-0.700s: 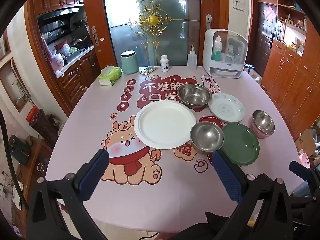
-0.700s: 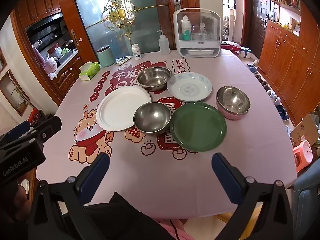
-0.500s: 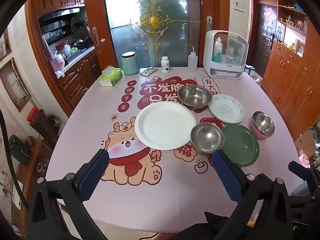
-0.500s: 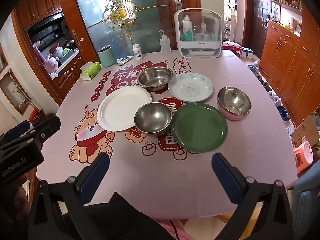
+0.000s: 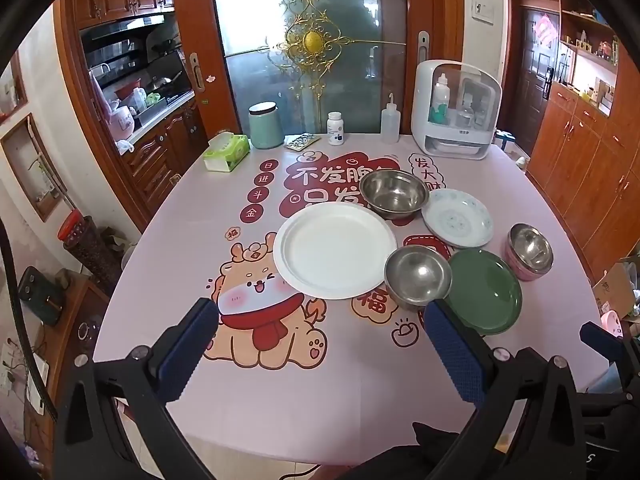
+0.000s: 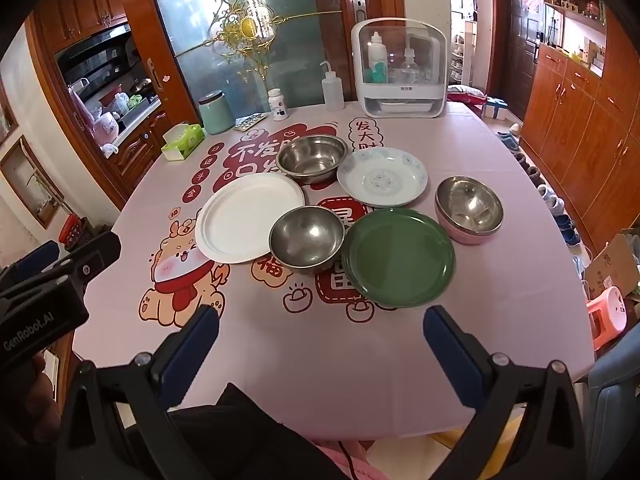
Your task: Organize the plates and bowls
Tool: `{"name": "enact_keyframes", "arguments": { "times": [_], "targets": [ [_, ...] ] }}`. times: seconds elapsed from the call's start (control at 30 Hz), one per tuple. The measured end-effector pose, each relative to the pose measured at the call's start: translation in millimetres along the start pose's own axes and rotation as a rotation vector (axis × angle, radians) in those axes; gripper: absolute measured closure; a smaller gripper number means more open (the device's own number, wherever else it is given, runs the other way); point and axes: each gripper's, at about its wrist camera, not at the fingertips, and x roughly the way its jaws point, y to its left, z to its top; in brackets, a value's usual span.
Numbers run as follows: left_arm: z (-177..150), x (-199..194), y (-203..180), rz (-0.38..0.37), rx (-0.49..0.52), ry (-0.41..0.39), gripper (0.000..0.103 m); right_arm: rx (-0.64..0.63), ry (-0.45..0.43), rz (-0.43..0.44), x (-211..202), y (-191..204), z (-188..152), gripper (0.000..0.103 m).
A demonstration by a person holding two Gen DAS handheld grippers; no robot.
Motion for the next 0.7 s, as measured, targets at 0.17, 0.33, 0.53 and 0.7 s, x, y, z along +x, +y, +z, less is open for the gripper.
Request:
{"name": "enact_keyframes", "arguments": {
  "times": [0.17,0.33,0.53,0.7],
  "targets": [
    [-0.8,-1.7,-0.2,0.001,-0.001,0.000,0.001,0.000,0.000,0.001,-0.2,-1.3,-0.3,0.001],
    [-0.9,-1.7,0.2,0.002,0.000,0.002,0.001,-0.001,0.000,0.001,-0.6,-2.2,-0.7,0.001],
    [-6.4,-3.6,-0.2,0.011,0.000,0.004,0.001,-0.002,0.001,0.000,-1.2,-3.0,-1.2,0.001],
    [-5.9,-3.2,-0.1,0.011,0.001,0.006,0.001,-0.003,0.001,0.001,-1.7,-4.1,0.5,0.001]
  ]
}}
